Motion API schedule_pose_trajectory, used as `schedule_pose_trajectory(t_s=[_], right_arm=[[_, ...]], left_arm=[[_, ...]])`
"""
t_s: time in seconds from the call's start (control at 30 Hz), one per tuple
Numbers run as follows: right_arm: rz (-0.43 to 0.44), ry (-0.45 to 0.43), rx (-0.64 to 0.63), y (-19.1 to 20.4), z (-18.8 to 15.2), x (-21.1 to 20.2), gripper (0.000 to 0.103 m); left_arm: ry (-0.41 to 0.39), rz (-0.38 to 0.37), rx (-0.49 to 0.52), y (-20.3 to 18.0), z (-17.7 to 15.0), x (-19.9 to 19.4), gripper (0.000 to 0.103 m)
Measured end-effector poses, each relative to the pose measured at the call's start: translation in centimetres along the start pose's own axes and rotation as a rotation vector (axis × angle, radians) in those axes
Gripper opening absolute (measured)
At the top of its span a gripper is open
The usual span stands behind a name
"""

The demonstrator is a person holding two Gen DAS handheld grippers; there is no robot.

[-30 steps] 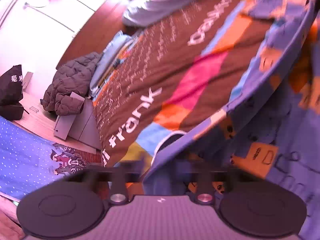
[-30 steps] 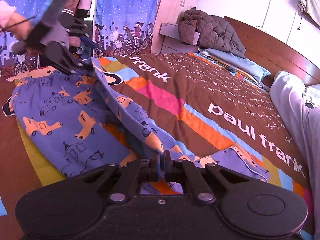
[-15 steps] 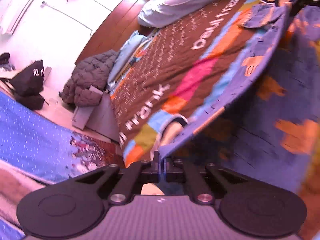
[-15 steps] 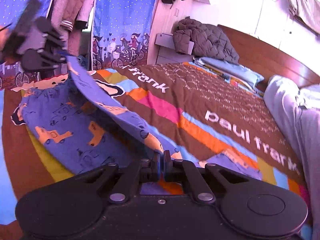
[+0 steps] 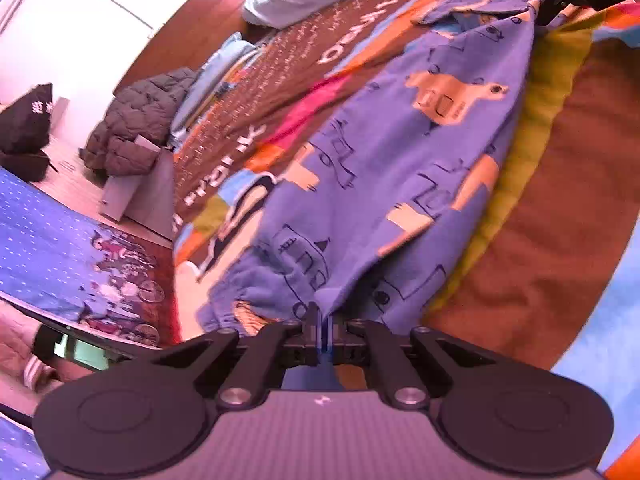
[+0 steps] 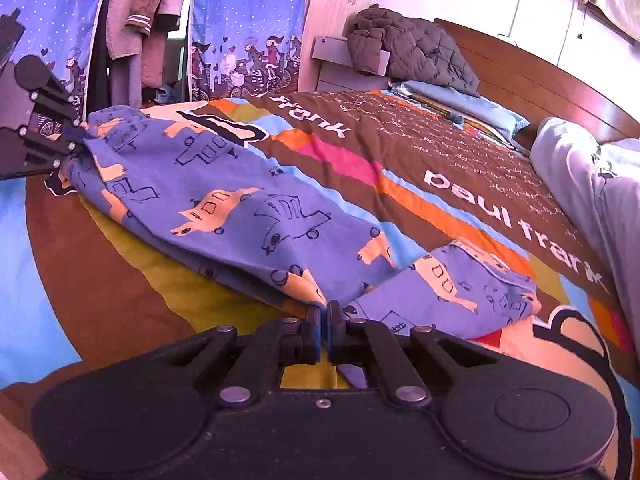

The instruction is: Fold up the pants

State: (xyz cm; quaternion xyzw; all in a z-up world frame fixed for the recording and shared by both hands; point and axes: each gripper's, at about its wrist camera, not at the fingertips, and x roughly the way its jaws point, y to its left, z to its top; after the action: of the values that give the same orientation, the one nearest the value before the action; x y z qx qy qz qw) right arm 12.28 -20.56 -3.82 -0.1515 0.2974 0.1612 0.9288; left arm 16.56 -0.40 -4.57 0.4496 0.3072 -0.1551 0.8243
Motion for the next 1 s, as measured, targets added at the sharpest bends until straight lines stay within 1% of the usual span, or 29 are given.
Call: schedule_pose_trajectory(t_s=[0.03,0.07,0.13,0.17,0.2,0.23,0.27,0.3,0.33,0.37,0.4,0.43,0.47,0.5,0.6,0.67,0.73,0.77,0.8,0.83,0.87,0.9,0.93,0.97,1.0], right_arm=[[0.000,0.006,0.006,0.0,-0.2,0.3,0.001],[0.004,0.018,0.011,0.0,-0.5,0.6,0.002],[0.007,0.046,0.014,0.0,-0.8,1.2,0.009],[0.002,0.043,0.014,0.0,-0.9,1.1,0.013],[-0.002,0.029,0.015,0.0,-0.9,0.7,0.025],[-0.009,0.014,0.021,-0.2,-0.8,0.1,0.033],[-0.021,0.002,0.029,-0.4,-0.8,-0.6,0.048],[-0.032,-0.008,0.039,-0.8,-0.8,-1.2,0.057],[-0.045,-0.018,0.058,-1.3,-0.9,-2.0,0.058],[-0.059,-0.026,0.092,-2.0,-1.2,-2.9,0.059],[-0.073,-0.027,0.125,-2.6,-1.5,-3.6,0.066],[-0.087,-0.027,0.166,-3.4,-1.9,-4.3,0.071],[-0.107,-0.025,0.214,-4.3,-2.4,-4.9,0.081],[-0.129,-0.023,0.256,-5.1,-2.8,-5.3,0.086],[-0.225,-0.017,0.416,-8.0,-4.5,-6.6,0.090],[-0.297,0.004,0.539,-10.3,-5.7,-7.0,0.090],[-0.322,0.052,0.678,-12.7,-7.4,-6.9,0.088],[-0.308,0.066,0.757,-14.0,-8.4,-6.9,0.084],[-0.277,0.074,0.835,-15.1,-9.4,-6.8,0.078],[-0.247,0.080,0.885,-15.9,-10.2,-6.7,0.076],[-0.224,0.088,0.916,-16.5,-10.7,-6.4,0.071],[-0.218,0.097,0.927,-16.9,-11.0,-6.2,0.063],[-0.223,0.101,0.925,-17.1,-11.1,-6.0,0.057],[-0.229,0.105,0.923,-16.9,-11.1,-5.8,0.036],[-0.229,0.111,0.921,-16.9,-11.1,-5.7,0.007]], left_arm=[[0.007,-0.015,0.000,0.0,-0.1,0.2,0.003],[0.017,-0.017,0.000,0.0,-0.1,0.4,0.007],[0.021,-0.011,-0.006,0.0,0.1,0.4,0.011],[0.023,-0.014,-0.012,0.1,0.2,0.2,0.021],[0.025,-0.017,-0.021,0.2,0.4,0.0,0.037],[0.022,-0.022,-0.036,0.4,0.6,-0.4,0.044],[0.016,-0.027,-0.053,0.5,0.9,-0.8,0.053],[0.005,-0.036,-0.073,0.7,1.3,-1.3,0.058],[-0.007,-0.047,-0.092,0.7,1.7,-1.8,0.062],[-0.020,-0.056,-0.109,0.6,2.3,-2.2,0.071],[-0.039,-0.066,-0.128,0.3,3.1,-2.7,0.082],[-0.058,-0.075,-0.141,0.0,3.9,-3.0,0.086],[-0.084,-0.085,-0.152,-0.4,4.8,-3.4,0.090],[-0.112,-0.097,-0.157,-0.9,5.8,-3.7,0.090],[-0.182,-0.161,-0.168,-3.0,9.5,-4.2,0.090],[-0.214,-0.209,-0.183,-4.3,12.1,-4.2,0.090],[-0.232,-0.243,-0.190,-5.5,14.3,-4.1,0.090],[-0.237,-0.253,-0.186,-5.8,15.0,-3.9,0.090],[-0.238,-0.252,-0.179,-6.2,15.6,-3.8,0.090],[-0.233,-0.249,-0.176,-6.5,15.9,-3.7,0.090],[-0.222,-0.246,-0.177,-6.8,16.0,-3.7,0.090],[-0.206,-0.244,-0.182,-6.8,16.0,-3.5,0.090],[-0.188,-0.238,-0.193,-6.8,15.8,-3.4,0.090],[-0.170,-0.233,-0.207,-6.8,15.4,-3.4,0.091],[-0.156,-0.229,-0.220,-6.8,15.0,-3.5,0.091]])
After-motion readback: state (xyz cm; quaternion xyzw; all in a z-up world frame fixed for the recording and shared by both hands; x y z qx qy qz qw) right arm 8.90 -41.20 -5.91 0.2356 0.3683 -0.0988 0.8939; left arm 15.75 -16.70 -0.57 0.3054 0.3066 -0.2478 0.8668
